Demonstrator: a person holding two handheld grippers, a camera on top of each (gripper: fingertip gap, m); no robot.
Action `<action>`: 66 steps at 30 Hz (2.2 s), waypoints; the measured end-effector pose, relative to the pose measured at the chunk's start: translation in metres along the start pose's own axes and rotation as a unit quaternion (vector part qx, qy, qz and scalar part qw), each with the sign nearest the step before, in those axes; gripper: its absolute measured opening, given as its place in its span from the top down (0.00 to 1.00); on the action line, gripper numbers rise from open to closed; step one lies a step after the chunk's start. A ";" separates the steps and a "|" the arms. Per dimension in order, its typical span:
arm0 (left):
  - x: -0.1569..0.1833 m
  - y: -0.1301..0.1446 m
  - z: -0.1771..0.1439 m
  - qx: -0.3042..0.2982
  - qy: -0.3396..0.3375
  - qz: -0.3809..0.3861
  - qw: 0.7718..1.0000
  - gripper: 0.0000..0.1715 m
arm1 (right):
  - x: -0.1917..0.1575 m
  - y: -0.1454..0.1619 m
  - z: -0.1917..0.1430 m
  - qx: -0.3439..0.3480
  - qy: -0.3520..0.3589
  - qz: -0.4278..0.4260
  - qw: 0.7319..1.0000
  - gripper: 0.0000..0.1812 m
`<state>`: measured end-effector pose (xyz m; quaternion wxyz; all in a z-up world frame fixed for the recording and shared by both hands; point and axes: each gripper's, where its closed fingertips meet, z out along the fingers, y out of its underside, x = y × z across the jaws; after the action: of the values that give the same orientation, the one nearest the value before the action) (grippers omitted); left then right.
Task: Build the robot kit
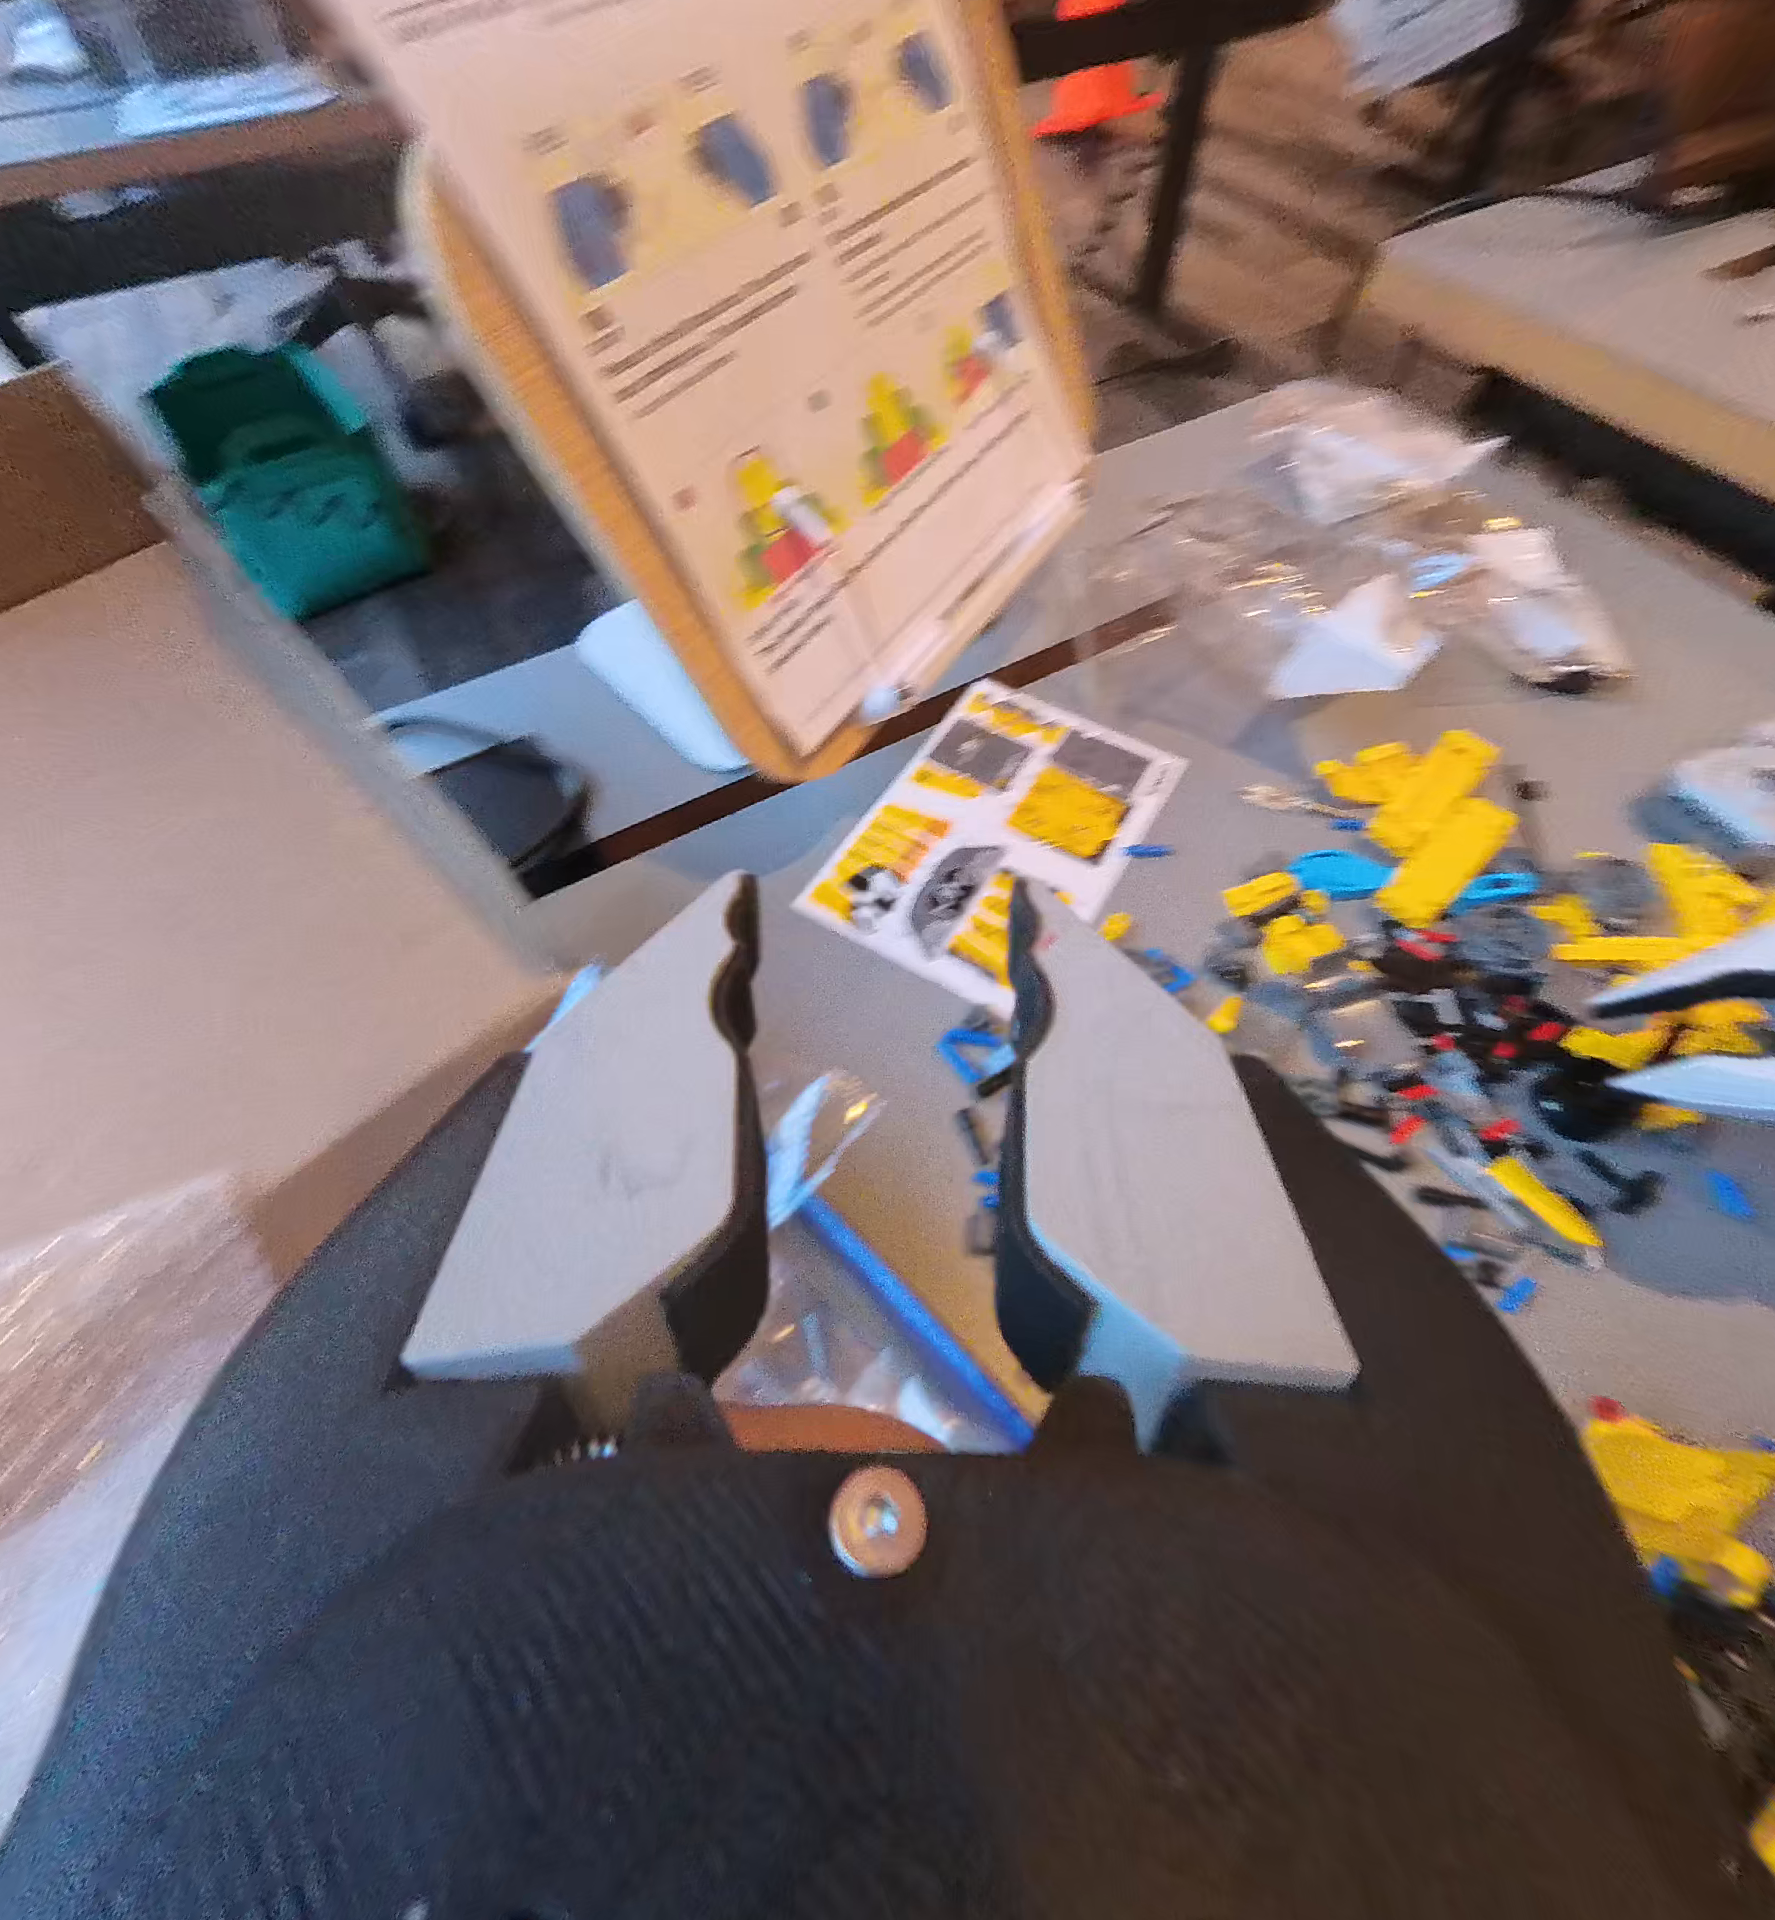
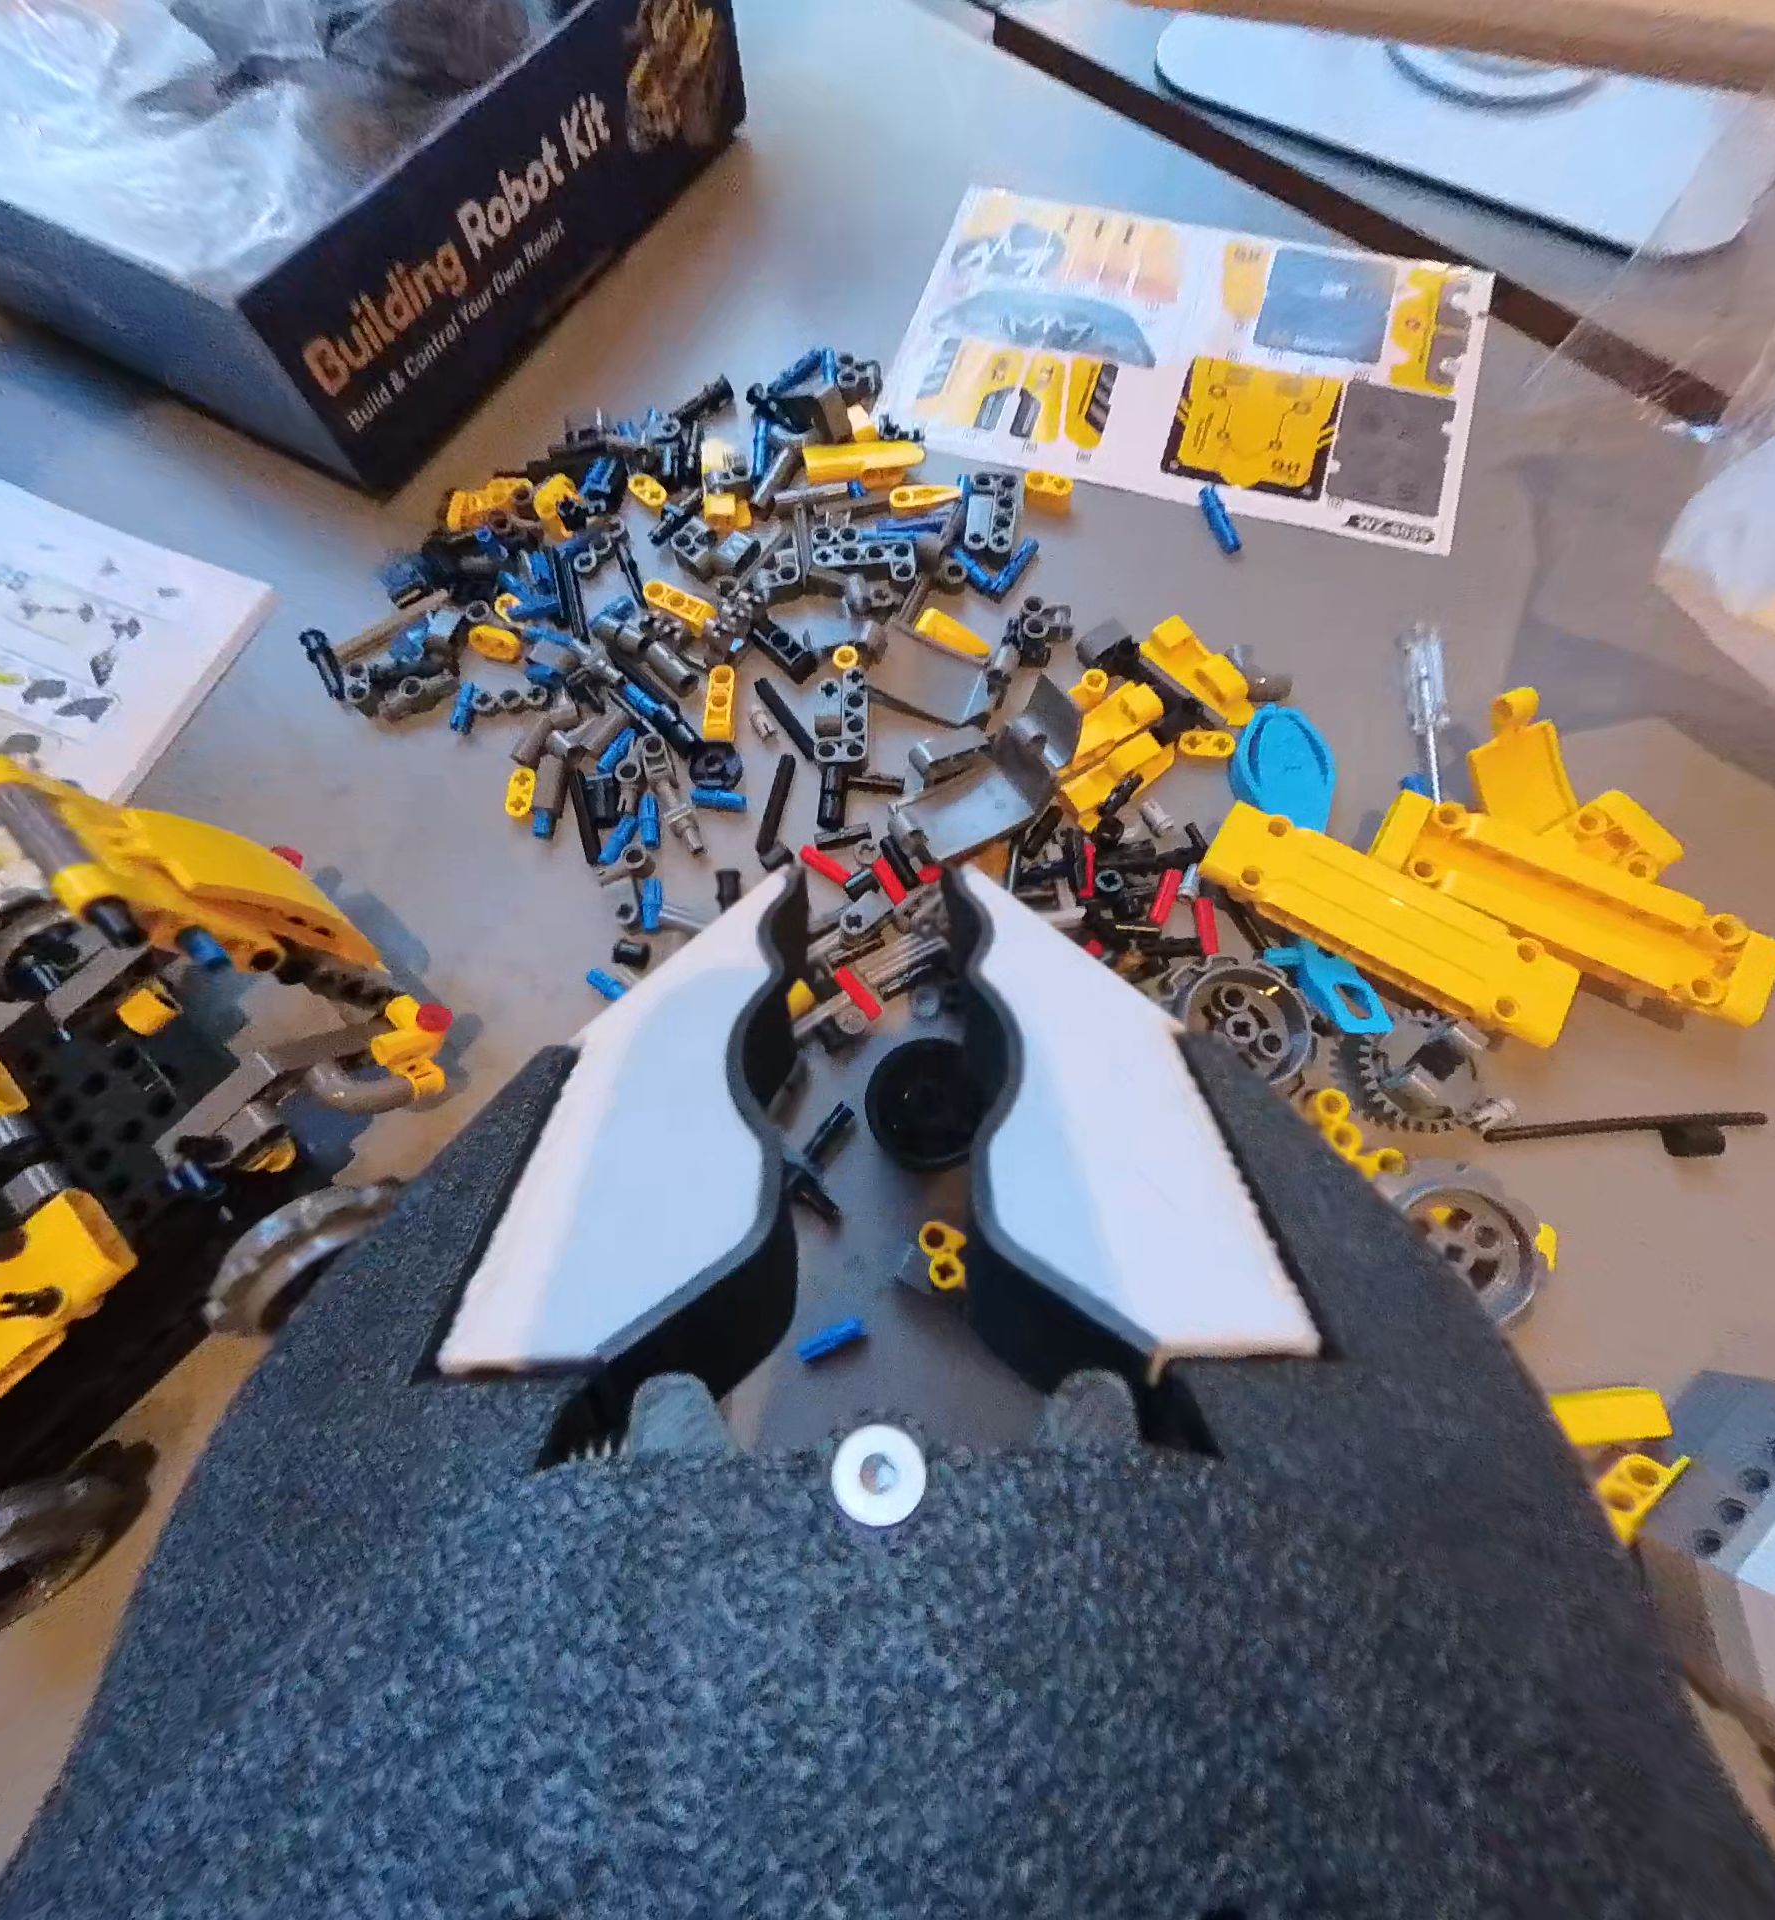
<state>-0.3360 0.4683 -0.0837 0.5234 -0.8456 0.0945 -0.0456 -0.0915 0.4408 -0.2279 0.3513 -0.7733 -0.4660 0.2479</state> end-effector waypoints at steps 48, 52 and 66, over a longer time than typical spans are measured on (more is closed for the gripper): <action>-0.083 0.151 0.020 -0.308 -0.042 0.007 0.950 0.88 | 0.005 0.001 -0.053 0.099 -0.013 0.064 0.993 0.90; -0.077 0.116 0.001 -0.244 -0.041 0.009 0.969 0.95 | 0.005 -0.002 -0.053 0.102 -0.019 0.064 0.993 0.90; -0.027 -0.004 -0.061 0.034 0.022 0.052 0.998 0.98 | 0.006 -0.002 -0.057 0.111 -0.039 0.060 0.991 0.90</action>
<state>-0.3731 0.4221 -0.0516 0.5514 -0.8200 0.1482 -0.0401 -0.0495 0.4292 -0.1906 0.4010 -0.7456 -0.4018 0.3490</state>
